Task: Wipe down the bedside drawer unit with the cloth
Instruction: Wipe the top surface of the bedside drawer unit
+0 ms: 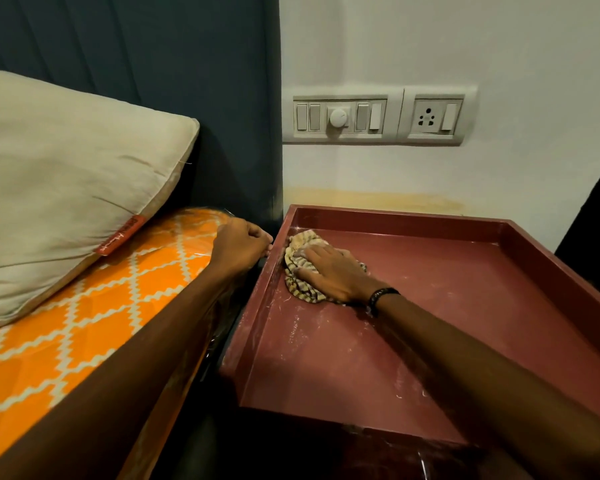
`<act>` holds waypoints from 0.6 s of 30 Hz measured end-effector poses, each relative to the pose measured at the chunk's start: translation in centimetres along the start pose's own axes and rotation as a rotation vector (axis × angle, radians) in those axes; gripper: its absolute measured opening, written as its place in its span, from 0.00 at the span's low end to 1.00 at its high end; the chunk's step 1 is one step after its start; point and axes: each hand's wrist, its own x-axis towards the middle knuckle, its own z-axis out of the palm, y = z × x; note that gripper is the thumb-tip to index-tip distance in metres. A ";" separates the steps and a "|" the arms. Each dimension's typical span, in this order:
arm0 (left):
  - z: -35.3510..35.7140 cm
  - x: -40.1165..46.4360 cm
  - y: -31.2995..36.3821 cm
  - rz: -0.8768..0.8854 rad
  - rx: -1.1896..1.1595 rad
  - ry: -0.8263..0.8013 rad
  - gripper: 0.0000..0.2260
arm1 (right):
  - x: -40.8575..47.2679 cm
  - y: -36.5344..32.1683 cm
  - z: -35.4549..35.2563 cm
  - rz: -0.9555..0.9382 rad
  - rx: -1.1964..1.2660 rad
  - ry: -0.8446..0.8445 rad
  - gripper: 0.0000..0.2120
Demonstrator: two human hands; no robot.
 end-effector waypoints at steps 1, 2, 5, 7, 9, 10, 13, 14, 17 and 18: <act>0.1 -0.1 0.1 0.002 0.004 0.003 0.08 | -0.8 0.0 -0.4 -0.062 0.026 -0.016 0.24; 0.1 -0.2 0.2 0.004 0.010 0.003 0.08 | -1.5 0.3 -0.9 -0.127 0.063 -0.037 0.22; 0.2 -0.4 0.2 -0.005 0.009 0.004 0.08 | -2.5 1.4 -2.0 -0.217 0.143 -0.118 0.19; 0.3 -0.5 0.3 0.000 0.011 0.002 0.08 | -2.1 2.1 -1.8 -0.143 0.123 -0.063 0.21; 0.3 -0.5 0.3 0.011 0.014 0.001 0.08 | -1.0 2.0 -0.9 0.015 0.058 0.016 0.23; 0.2 -0.5 0.3 0.014 0.014 0.001 0.08 | -0.4 1.5 -0.4 0.090 0.028 0.036 0.22; 0.1 -0.4 0.3 0.022 0.011 -0.001 0.08 | 0.9 -0.1 0.6 0.154 -0.028 0.063 0.23; 0.0 -0.5 0.3 0.024 0.012 -0.003 0.08 | 0.8 -0.6 0.6 0.142 -0.025 0.057 0.23; 0.0 -0.5 0.4 0.005 -0.013 -0.002 0.09 | -1.0 -1.2 -0.1 0.052 0.041 0.007 0.22; 0.1 -0.5 0.3 -0.001 -0.021 -0.002 0.09 | -1.9 -1.3 -0.4 -0.010 0.077 -0.010 0.21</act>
